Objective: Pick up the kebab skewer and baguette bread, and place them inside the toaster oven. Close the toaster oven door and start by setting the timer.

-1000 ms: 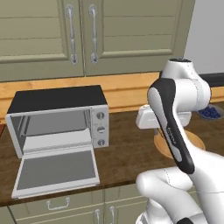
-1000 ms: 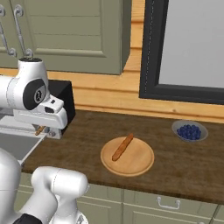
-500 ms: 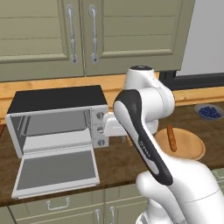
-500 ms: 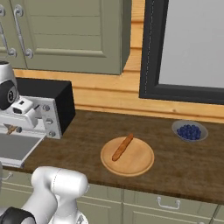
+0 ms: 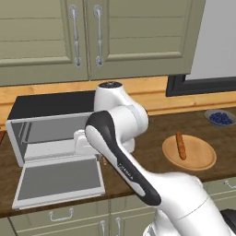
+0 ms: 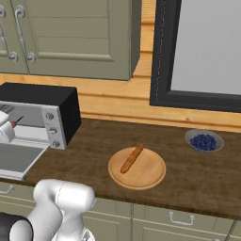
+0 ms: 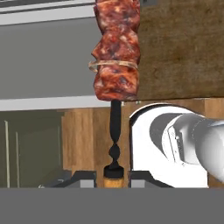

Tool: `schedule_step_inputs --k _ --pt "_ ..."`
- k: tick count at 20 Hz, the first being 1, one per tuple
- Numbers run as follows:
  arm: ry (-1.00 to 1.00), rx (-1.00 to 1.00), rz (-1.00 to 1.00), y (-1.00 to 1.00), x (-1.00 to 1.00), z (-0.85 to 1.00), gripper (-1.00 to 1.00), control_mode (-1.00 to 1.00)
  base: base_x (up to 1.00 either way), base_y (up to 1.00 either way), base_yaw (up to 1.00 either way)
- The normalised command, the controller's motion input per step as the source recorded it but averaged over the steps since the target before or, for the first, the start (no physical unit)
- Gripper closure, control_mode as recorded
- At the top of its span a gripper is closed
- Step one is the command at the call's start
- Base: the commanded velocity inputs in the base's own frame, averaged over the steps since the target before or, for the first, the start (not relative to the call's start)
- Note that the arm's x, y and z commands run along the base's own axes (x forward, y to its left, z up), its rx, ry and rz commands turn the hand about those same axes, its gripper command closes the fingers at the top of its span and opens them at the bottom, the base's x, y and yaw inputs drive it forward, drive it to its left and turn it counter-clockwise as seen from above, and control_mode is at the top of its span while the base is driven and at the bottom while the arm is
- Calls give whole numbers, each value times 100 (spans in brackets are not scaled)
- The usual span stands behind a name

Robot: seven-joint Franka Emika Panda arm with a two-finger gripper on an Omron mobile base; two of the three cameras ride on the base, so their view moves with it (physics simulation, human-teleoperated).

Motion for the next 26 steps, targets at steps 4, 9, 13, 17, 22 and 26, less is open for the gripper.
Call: schedule_step_inputs --k 4,9,13,17,22,26 --pt "0 0 -1 56 4 -44 100 -100 0 0 0" --pt "-10 0 -2 33 20 -22 100 -100 0 0 0" --pt "-10 0 -1 18 39 -24 100 -100 0 0 0" --pt "-4 0 -1 7 45 -23 100 -100 0 0 0" --pt "-1 0 -1 19 48 -25 100 -100 0 0 0" --pt "-1 0 0 16 44 -11 100 -100 0 0 0"
